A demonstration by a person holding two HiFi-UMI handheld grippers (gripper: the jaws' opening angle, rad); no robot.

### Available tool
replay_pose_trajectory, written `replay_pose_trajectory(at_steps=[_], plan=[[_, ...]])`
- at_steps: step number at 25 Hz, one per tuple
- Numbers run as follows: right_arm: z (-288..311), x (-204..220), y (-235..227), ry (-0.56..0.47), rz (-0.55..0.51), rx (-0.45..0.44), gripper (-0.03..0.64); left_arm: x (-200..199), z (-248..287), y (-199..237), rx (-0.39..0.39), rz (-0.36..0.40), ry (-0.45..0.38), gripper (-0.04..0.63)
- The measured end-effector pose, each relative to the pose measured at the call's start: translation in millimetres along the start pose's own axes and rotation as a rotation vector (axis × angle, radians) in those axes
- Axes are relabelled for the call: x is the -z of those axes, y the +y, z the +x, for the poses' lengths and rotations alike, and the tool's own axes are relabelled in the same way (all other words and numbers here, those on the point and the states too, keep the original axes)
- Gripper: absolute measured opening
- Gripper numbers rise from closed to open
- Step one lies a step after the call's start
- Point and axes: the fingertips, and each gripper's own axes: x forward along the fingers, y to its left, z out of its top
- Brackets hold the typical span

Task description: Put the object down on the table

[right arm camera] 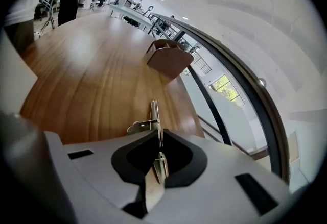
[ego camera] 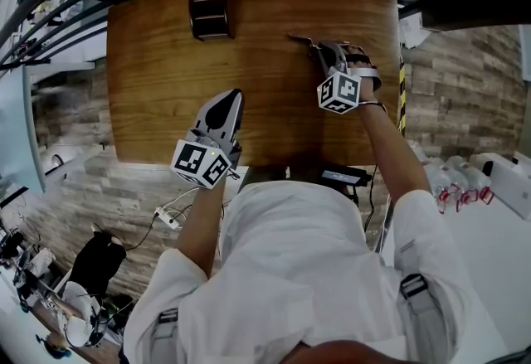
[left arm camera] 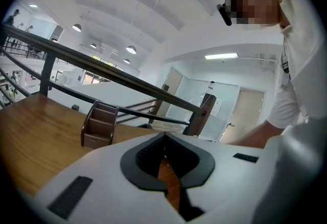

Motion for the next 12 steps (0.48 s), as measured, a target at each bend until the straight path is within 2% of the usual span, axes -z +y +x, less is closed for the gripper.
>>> replay_pose_trajectory(at_steps=[12], plan=[[0.7,0.9,6.8,-0.005,0.002,-0.016,0.029,0.2,-8.6,3.4,-0.014,0.0,-0.013,0.015]])
